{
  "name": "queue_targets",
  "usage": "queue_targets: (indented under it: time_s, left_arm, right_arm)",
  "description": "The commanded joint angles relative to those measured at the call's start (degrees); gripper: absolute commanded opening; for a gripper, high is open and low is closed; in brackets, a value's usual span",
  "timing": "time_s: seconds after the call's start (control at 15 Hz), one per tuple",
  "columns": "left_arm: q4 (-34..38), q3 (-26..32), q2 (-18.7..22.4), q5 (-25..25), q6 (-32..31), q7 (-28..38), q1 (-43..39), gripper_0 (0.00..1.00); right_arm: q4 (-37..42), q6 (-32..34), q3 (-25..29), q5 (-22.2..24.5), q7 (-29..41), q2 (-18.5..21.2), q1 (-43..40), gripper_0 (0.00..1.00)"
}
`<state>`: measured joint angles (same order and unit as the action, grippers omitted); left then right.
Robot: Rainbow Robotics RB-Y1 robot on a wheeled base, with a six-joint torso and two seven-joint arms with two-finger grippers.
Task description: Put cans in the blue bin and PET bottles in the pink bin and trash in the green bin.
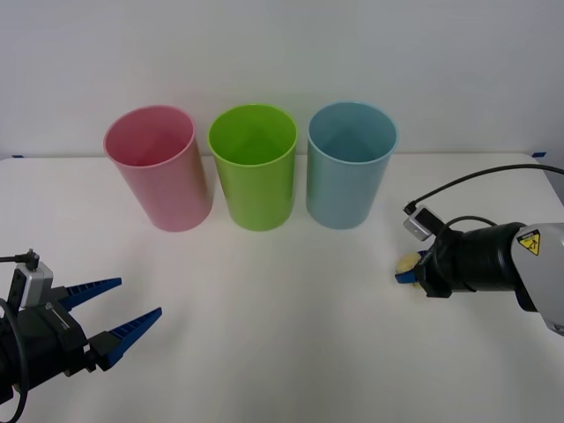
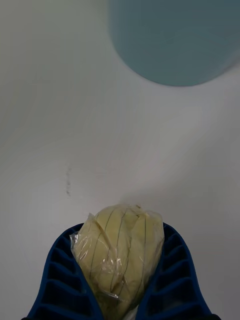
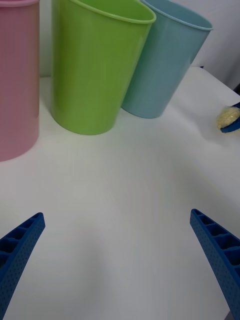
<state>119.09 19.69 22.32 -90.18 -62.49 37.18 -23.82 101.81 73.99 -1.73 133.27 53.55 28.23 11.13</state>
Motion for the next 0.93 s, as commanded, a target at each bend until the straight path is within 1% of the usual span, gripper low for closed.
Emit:
queue_targets:
  time_s: [0.07,0.2,0.33,0.47,0.6,0.8,0.87,0.93]
  left_arm:
    - [0.0,0.0,0.0,0.0,0.0,0.0,0.0,1.0]
    - [0.0,0.0,0.0,0.0,0.0,0.0,0.0,1.0]
    - [0.0,0.0,0.0,0.0,0.0,0.0,0.0,1.0]
    - [0.0,0.0,0.0,0.0,0.0,0.0,0.0,1.0]
    - [0.0,0.0,0.0,0.0,0.0,0.0,0.0,1.0]
    - [0.0,0.0,0.0,0.0,0.0,0.0,0.0,1.0]
    - [0.0,0.0,0.0,0.0,0.0,0.0,0.0,1.0]
    - [0.0,0.0,0.0,0.0,0.0,0.0,0.0,1.0]
  right_arm:
    - [7.61,-0.16,2.43,-6.79,-0.37,-0.01,-5.68,0.0]
    - [10.95,-1.92,3.4,-12.24,-0.99,-0.01,-8.84,0.0]
    - [12.36,-5.61,3.13,-19.19,-2.3,-0.28,-11.65,0.0]
    - [12.27,-7.28,3.4,-24.9,-6.44,-2.91,-13.06,0.0]
    - [12.27,-7.28,4.1,-28.41,-9.34,-6.43,-13.67,0.0]
    - [12.27,-8.07,4.8,-32.1,-13.03,-11.09,-15.26,0.0]
    - [12.27,-9.48,4.8,-33.77,-14.52,-11.7,-16.05,0.0]
    - [12.27,-10.36,4.8,-36.41,-16.37,-11.88,-16.66,0.0]
